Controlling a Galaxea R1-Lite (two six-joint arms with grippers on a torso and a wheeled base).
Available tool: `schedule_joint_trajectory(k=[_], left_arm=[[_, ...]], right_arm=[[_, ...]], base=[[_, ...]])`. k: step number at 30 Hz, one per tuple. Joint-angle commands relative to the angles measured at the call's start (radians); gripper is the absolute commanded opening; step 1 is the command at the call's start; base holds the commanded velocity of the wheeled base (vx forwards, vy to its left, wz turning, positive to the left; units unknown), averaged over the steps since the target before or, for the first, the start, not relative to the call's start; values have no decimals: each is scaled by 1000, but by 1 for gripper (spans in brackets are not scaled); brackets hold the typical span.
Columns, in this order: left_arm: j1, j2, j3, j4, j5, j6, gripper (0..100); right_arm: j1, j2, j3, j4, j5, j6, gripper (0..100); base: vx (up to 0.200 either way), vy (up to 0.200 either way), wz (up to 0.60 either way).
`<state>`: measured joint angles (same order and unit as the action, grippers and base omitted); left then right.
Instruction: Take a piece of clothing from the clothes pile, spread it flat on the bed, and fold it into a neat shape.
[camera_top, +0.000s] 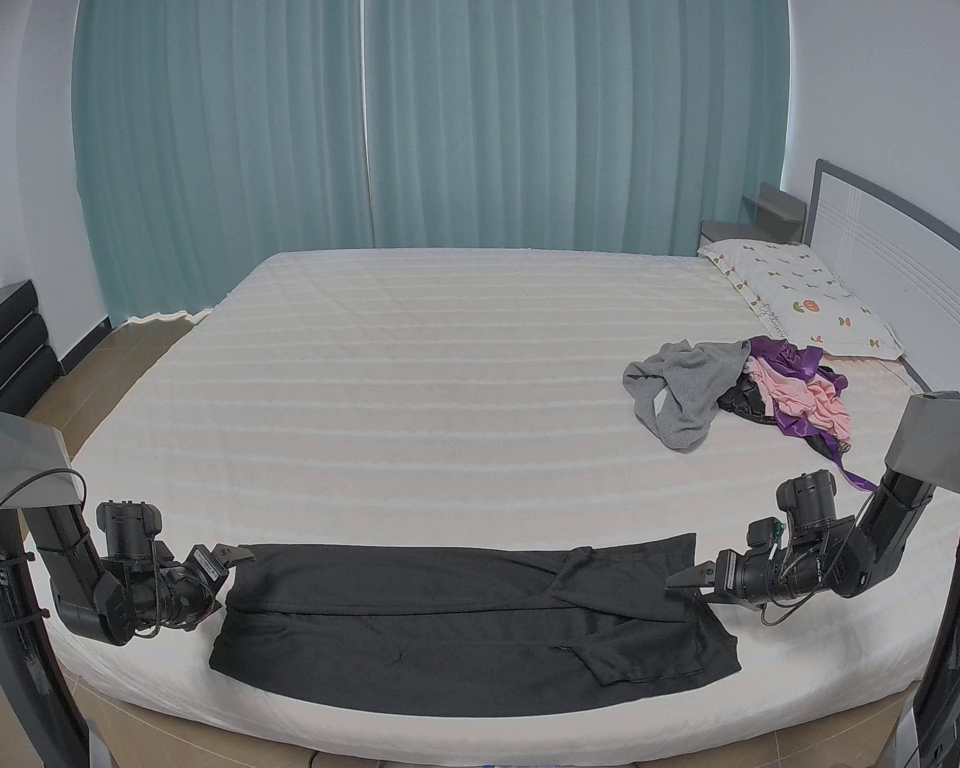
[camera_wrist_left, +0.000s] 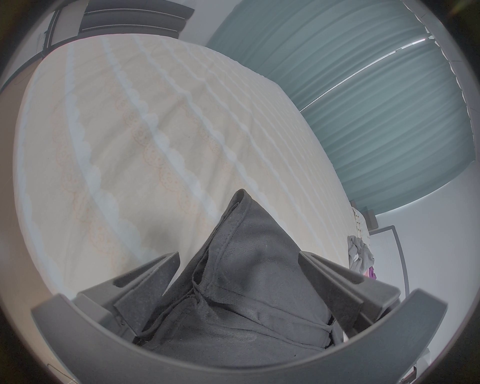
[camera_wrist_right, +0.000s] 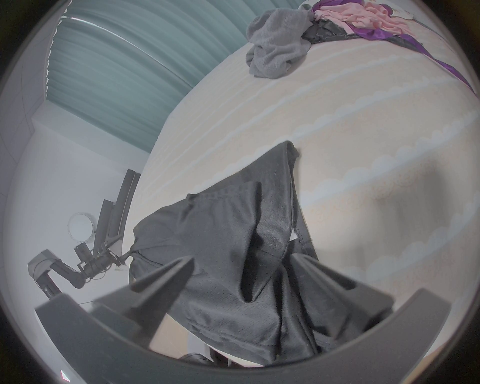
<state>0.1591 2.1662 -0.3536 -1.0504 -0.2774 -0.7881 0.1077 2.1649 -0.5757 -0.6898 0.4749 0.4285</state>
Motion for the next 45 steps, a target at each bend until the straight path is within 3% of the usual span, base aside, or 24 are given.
schedule_joint_trajectory(k=[1, 4, 11, 16, 22, 27, 28, 31, 33, 38, 45], left_arm=[[-1, -5, 12, 1, 0, 1, 100], [-3, -12, 33, 1, 0, 4, 100], [-44, -37, 62, 3, 14, 15, 100], [-55, -35, 51, 4, 17, 15, 100], [-53, 49, -21, 0, 101, 59, 100], [-53, 61, -36, 0, 112, 59, 100], [-55, 61, -38, 0, 112, 59, 0], [-53, 60, -41, 0, 112, 59, 0], [-55, 52, -38, 0, 113, 58, 0], [-49, 38, -39, 0, 116, 53, 0], [-53, -19, -21, 0, 113, 49, 0]], right_arm=[[1, -128, 34, 4, -13, 87, 100], [6, -183, 53, 9, -36, 145, 100], [124, -227, 119, -4, -193, 276, 100], [145, -220, 119, -4, -202, 296, 100], [176, -221, 129, -4, -205, 299, 100], [181, -214, 126, -4, -205, 302, 100], [185, -214, 126, -4, -205, 309, 100], [201, -218, 122, -4, -210, 348, 100], [234, -217, 106, 7, -263, 423, 100], [288, -180, 96, 29, -355, 444, 100], [294, -145, 48, 82, -368, 503, 100]], base=[[0, 0, 0], [0, 0, 0], [0, 0, 0], [0, 0, 0], [0, 0, 0], [0, 0, 0], [0, 0, 0], [0, 0, 0], [0, 0, 0], [0, 0, 0], [0, 0, 0]])
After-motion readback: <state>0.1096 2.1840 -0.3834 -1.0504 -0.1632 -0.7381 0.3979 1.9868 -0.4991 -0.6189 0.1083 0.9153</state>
